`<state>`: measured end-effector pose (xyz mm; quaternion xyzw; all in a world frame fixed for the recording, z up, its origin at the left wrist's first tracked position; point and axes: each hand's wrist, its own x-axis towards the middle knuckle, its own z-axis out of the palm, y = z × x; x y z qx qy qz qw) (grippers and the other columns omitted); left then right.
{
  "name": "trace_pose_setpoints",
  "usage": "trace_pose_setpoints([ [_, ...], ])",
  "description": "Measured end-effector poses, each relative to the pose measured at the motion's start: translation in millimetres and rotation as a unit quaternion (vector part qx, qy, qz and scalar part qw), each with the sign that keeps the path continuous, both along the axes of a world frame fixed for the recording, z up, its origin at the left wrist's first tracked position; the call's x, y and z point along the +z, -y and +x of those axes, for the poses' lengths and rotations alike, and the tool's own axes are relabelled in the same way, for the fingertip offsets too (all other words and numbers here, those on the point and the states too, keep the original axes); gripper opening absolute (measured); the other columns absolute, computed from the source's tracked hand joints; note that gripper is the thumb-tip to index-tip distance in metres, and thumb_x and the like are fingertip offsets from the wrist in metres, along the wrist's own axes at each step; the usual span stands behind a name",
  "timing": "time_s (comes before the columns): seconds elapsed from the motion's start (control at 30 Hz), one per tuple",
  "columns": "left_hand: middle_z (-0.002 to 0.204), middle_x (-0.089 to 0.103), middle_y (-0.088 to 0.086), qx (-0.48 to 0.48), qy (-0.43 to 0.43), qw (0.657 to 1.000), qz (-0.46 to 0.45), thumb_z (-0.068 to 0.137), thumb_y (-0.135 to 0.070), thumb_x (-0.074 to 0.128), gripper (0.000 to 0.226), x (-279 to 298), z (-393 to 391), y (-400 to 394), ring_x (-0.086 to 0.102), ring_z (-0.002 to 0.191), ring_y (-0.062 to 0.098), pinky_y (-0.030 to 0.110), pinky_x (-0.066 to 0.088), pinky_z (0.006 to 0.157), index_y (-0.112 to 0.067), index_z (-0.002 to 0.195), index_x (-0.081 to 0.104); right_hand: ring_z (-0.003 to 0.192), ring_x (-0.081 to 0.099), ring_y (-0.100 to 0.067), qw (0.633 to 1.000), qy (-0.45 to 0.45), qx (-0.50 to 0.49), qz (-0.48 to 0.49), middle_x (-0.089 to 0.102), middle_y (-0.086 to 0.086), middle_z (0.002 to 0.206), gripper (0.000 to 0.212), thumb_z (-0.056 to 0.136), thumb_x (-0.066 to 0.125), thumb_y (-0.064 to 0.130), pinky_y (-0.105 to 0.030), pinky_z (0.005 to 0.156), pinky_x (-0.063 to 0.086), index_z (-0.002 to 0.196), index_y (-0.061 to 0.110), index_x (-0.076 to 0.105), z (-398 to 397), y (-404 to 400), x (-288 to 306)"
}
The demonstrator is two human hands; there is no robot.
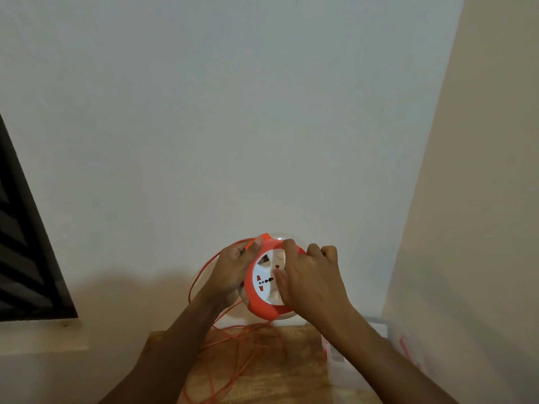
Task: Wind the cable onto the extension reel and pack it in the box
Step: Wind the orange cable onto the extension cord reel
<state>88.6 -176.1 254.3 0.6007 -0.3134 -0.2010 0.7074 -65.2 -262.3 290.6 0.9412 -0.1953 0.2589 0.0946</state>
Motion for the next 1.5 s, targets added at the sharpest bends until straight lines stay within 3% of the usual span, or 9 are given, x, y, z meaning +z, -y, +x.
trace_pose_setpoints([
  [0.13,0.107,0.082,0.004,-0.015,-0.023,1.000,-0.012,0.085,-0.055,0.065,0.032,6.0,6.6,-3.8,0.080,0.091,0.032,0.042,0.066,0.072,-0.034,0.105,0.079,0.100,0.065,-0.030,0.998,-0.023,0.040,-0.041,0.073,-0.007,0.107,0.061,0.068,0.081,0.040,-0.046,0.082,0.050,0.122,0.019,0.061,-14.7,4.0,-8.3],
  [0.4,0.105,0.083,0.001,-0.024,-0.015,1.000,-0.002,0.083,-0.052,0.065,0.035,9.0,5.1,-2.6,0.081,0.090,0.030,0.035,0.065,0.063,-0.030,0.106,0.077,0.123,0.048,-0.040,0.990,-0.101,0.063,-0.077,0.057,-0.016,0.134,0.076,0.089,0.065,0.035,-0.051,0.101,0.039,0.151,0.035,0.021,-13.2,5.5,-23.9],
  [0.67,0.104,0.083,-0.003,-0.008,0.002,1.000,0.015,0.081,-0.055,0.065,0.044,2.6,-3.9,2.4,0.081,0.088,0.027,0.039,0.066,0.069,-0.026,0.115,0.072,0.115,0.059,-0.035,0.995,-0.062,0.044,-0.070,0.059,-0.012,0.135,0.066,0.090,0.056,0.051,-0.049,0.100,0.043,0.148,0.027,0.036,-5.1,8.7,-28.3],
  [0.87,0.105,0.083,0.002,0.016,0.006,1.000,-0.024,0.086,-0.051,0.065,0.033,7.8,-7.9,3.8,0.081,0.090,0.028,0.039,0.066,0.071,-0.028,0.106,0.077,0.113,0.062,-0.025,0.991,0.010,-0.002,0.132,0.059,-0.004,0.135,0.076,0.090,0.043,0.066,-0.037,0.090,0.052,0.150,0.024,0.026,6.6,4.6,-20.0],
  [0.93,0.105,0.082,0.004,0.021,0.009,0.999,-0.042,0.093,-0.046,0.065,0.025,9.4,-6.3,3.7,0.081,0.091,0.028,0.040,0.067,0.073,-0.029,0.104,0.079,0.111,0.063,-0.021,0.956,0.047,0.016,0.290,0.061,0.000,0.132,0.081,0.086,0.053,0.063,-0.031,0.086,0.053,0.151,0.024,0.024,7.3,1.6,-17.9],
  [1.07,0.104,0.083,0.000,0.051,-0.021,0.997,-0.051,0.093,-0.045,0.065,0.021,10.3,-2.4,1.1,0.081,0.090,0.028,0.038,0.066,0.069,-0.032,0.104,0.078,0.091,0.072,-0.024,0.707,0.134,0.079,0.690,0.069,-0.001,0.116,0.080,0.084,0.071,0.044,-0.026,0.066,0.059,0.149,0.023,0.029,9.5,-2.1,-9.0],
  [1.27,0.102,0.083,-0.001,0.042,-0.043,0.997,-0.047,0.081,-0.054,0.067,0.037,10.5,0.4,-2.8,0.081,0.087,0.029,0.038,0.066,0.064,-0.031,0.109,0.074,0.102,0.066,-0.015,0.959,0.130,0.065,0.243,0.067,0.003,0.123,0.050,0.082,0.070,0.043,-0.022,0.078,0.054,0.127,0.025,0.058,-4.6,0.2,-19.9],
  [1.37,0.101,0.083,-0.003,0.038,-0.034,0.998,-0.039,0.081,-0.054,0.067,0.035,9.3,-0.1,-3.2,0.081,0.087,0.027,0.037,0.066,0.064,-0.032,0.106,0.075,0.112,0.062,-0.027,0.991,0.044,0.116,0.059,0.061,-0.006,0.132,0.047,0.078,0.077,0.029,-0.040,0.089,0.054,0.123,0.026,0.064,-7.4,3.2,-23.5],
  [1.5,0.100,0.083,-0.004,0.038,-0.028,0.998,-0.035,0.082,-0.053,0.067,0.035,8.7,-1.0,-4.8,0.082,0.086,0.025,0.034,0.065,0.061,-0.031,0.108,0.074,0.125,0.053,-0.033,0.991,-0.061,0.123,0.008,0.043,-0.010,0.149,0.049,0.077,0.080,0.025,-0.045,0.095,0.051,0.124,0.029,0.063,-9.4,2.2,-21.5],
])
